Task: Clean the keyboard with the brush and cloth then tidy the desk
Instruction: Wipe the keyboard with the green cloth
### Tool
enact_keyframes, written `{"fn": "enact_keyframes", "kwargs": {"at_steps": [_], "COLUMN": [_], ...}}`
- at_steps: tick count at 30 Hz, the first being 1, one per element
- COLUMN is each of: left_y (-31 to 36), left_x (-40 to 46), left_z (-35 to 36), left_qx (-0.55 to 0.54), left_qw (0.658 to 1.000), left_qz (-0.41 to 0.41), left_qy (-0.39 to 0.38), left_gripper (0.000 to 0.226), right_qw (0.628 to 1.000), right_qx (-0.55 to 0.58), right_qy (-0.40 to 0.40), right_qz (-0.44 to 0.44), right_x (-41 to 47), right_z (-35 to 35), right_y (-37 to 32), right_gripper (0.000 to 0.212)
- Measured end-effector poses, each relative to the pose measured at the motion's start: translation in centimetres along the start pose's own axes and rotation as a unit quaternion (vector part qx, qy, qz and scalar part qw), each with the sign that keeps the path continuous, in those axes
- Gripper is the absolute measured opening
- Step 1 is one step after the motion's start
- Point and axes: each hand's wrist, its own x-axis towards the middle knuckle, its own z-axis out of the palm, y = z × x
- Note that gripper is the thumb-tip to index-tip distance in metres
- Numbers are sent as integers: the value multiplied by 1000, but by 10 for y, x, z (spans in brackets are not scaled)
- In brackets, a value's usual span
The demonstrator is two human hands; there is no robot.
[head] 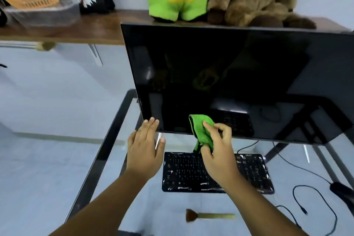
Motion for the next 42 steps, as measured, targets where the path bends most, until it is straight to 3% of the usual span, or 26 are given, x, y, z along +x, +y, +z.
{"fn": "enact_keyframes", "kwargs": {"at_steps": [7, 8, 9, 13, 17, 23, 28, 31, 36, 42], "left_y": [-17, -65, -74, -70, -67, -69, -70, -72, -79, -88], "left_x": [-24, -47, -52, -64, -59, -51, -49, -47, -41, -42], "left_z": [39, 70, 78, 86, 90, 95, 96, 97, 94, 94], "left_qx": [41, 35, 33, 10, -1, -9, -1, 2, 10, 20], "left_qw": [982, 952, 939, 931, 926, 924, 922, 923, 920, 909], "left_qz": [-58, -75, -94, -82, -63, -45, -58, -58, -65, -49], "left_qy": [-178, -293, -330, -355, -371, -379, -383, -380, -387, -413], "left_gripper": [58, 59, 59, 61, 62, 61, 69, 70, 71, 86], "right_qw": [988, 971, 961, 924, 914, 921, 930, 930, 925, 924], "right_qx": [-93, -115, -127, -194, -244, -234, -191, -224, -254, -217], "right_qy": [-114, -166, -186, -260, -251, -226, -290, -277, -211, -290], "right_qz": [52, 131, 163, 204, 204, 214, 121, 94, 186, 127], "right_x": [-8, -30, -34, -36, -35, -18, -10, -21, -19, -10], "right_z": [24, 84, 98, 98, 96, 107, 122, 113, 99, 129], "right_y": [43, 65, 67, 62, 60, 68, 55, 61, 78, 53], "right_gripper": [55, 56, 57, 55, 58, 50, 55, 54, 48, 58]}}
